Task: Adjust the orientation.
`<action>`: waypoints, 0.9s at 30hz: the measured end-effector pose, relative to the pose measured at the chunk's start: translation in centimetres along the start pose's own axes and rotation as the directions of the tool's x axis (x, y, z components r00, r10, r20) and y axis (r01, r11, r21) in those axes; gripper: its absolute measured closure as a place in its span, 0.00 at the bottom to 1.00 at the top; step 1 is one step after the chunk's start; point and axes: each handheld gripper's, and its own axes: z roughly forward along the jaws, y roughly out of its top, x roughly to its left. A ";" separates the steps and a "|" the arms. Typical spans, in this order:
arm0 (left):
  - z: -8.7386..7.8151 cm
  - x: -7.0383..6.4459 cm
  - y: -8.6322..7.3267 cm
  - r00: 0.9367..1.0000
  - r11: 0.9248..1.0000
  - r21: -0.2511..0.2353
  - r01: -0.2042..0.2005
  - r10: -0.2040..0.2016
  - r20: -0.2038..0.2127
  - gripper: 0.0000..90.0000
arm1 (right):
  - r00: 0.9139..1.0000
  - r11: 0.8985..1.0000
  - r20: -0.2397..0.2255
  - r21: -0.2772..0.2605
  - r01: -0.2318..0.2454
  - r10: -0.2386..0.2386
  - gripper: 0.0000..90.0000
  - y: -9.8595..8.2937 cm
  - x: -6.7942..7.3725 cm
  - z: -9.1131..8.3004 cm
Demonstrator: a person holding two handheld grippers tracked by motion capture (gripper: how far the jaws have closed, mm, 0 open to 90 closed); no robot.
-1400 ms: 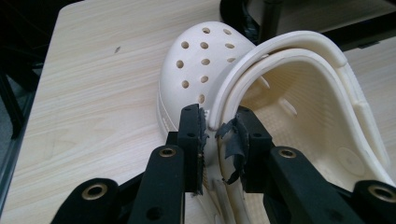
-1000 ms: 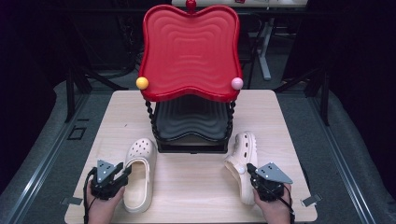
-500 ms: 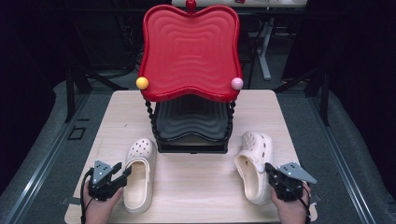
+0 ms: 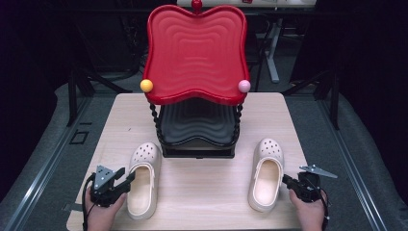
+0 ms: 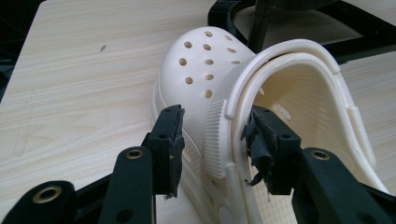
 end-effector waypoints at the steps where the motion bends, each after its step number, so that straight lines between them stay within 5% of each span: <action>1: 0.0 0.0 0.0 1.000 1.000 0.000 0.003 -0.003 0.001 0.62 | 1.000 1.000 0.013 -0.008 0.006 -0.006 1.00 0.1 0.0 0.0; 5: 0.0 0.0 -0.1 1.000 1.000 0.003 -0.002 0.002 0.000 0.62 | 0.992 0.990 0.119 -0.130 0.056 -0.040 0.98 0.3 1.3 -1.7; 9: 0.1 0.0 -0.1 1.000 1.000 0.003 -0.001 0.001 -0.002 0.62 | 0.991 0.976 0.121 -0.204 0.082 -0.058 0.98 0.5 2.1 -2.9; 11: 0.1 0.0 -0.1 1.000 1.000 0.003 -0.002 0.002 -0.004 0.62 | 0.991 0.958 0.100 -0.263 0.115 -0.092 0.98 0.6 3.0 -3.6; 19: 0.1 0.0 -0.1 1.000 1.000 0.004 -0.004 0.004 -0.002 0.62 | 0.989 0.968 0.101 -0.216 0.128 -0.108 0.96 0.8 3.2 -2.4; 23: 0.1 0.1 -0.1 1.000 1.000 0.005 -0.003 0.003 -0.002 0.62 | 0.979 0.960 0.147 -0.218 0.174 -0.143 0.81 0.5 3.8 -2.7; 27: 0.1 0.0 -0.1 1.000 1.000 0.002 -0.002 0.002 -0.001 0.62 | 0.973 0.963 0.167 -0.188 0.193 -0.162 0.73 0.3 4.2 -2.3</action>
